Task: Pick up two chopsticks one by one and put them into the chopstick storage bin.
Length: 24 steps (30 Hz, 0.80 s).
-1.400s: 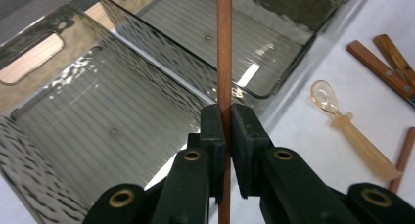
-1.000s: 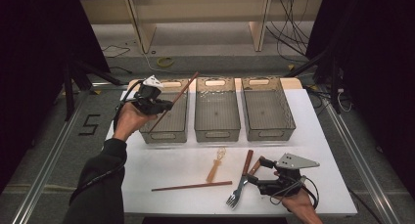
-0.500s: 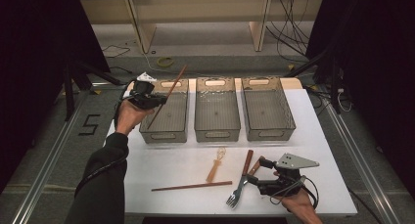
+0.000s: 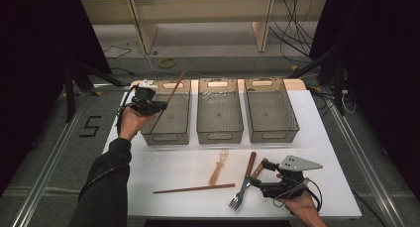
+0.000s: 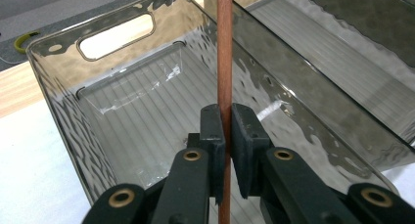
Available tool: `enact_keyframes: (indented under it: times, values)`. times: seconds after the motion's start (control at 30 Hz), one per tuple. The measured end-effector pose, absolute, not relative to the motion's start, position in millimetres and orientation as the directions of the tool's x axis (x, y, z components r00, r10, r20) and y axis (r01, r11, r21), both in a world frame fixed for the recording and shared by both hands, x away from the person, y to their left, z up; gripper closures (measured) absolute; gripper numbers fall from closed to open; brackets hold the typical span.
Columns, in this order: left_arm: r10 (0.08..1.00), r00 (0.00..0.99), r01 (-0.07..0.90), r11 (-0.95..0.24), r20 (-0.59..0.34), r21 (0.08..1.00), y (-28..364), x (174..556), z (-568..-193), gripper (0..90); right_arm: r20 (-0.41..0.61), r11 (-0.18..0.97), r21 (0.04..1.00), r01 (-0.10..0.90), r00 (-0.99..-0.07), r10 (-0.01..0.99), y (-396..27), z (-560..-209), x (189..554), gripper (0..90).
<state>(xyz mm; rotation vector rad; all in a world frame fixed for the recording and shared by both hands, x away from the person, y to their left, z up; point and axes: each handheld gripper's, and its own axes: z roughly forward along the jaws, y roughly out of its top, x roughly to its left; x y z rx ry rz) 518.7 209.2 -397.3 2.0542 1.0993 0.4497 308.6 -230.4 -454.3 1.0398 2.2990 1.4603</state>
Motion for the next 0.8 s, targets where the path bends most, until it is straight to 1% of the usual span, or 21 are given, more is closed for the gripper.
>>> enact_keyframes:
  times: [0.73, 0.8]
  values:
    - [0.863, 0.503, 0.608, -0.307, -0.055, 0.733, 218.7, 523.5, -425.8, 82.6, 0.175, 0.258, 0.858, 0.444, -0.725, 0.666, -229.7, -454.3, 308.1, 25.2]
    - [0.863, 0.500, 0.609, -0.295, -0.068, 0.736, 220.3, 523.2, -427.7, 82.3, 0.176, 0.254, 0.861, 0.441, -0.726, 0.664, -229.9, -454.0, 308.2, 25.2]
